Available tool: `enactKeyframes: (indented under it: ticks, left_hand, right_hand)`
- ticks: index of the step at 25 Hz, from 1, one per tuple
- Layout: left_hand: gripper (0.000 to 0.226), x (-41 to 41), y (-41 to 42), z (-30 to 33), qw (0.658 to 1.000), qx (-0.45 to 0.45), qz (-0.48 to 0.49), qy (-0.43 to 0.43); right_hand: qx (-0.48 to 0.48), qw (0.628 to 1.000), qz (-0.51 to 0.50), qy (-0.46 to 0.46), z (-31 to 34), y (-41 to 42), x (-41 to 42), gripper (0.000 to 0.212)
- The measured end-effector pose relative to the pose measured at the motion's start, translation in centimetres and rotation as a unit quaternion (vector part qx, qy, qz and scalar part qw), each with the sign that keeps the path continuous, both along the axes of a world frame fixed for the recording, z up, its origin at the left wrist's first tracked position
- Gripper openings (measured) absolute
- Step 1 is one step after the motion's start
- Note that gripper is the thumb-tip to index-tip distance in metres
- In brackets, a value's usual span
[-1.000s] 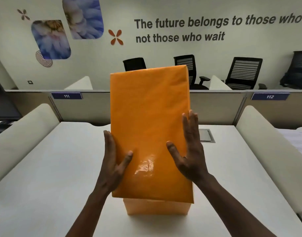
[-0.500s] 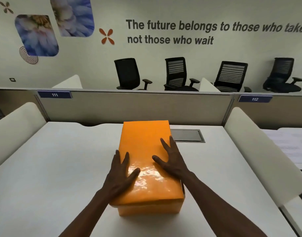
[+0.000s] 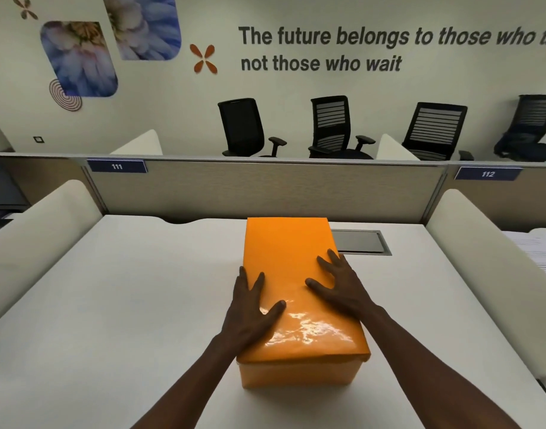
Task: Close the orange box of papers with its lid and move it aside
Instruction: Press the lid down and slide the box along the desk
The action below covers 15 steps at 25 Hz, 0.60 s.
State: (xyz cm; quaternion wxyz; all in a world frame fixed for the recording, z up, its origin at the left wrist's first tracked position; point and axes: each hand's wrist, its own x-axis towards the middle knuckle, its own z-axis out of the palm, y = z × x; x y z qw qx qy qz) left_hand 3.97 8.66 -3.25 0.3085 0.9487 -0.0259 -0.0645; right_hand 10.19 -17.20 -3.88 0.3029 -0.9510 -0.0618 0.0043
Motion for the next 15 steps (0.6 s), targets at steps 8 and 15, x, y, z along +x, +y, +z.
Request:
enactKeyframes:
  ticks: [8, 15]
  left_hand:
    - [0.074, 0.5, 0.1, 0.0, 0.975, 0.152, -0.133, -0.088]
    - [0.095, 0.9, -0.1, -1.0, 0.978, 0.139, -0.119, -0.104]
  right_hand:
    - [-0.164, 0.984, 0.059, -0.041, 1.0, 2.1, -3.6, 0.087]
    - [-0.191, 0.98, 0.061, -0.015, 0.5, 2.8, -5.2, 0.084]
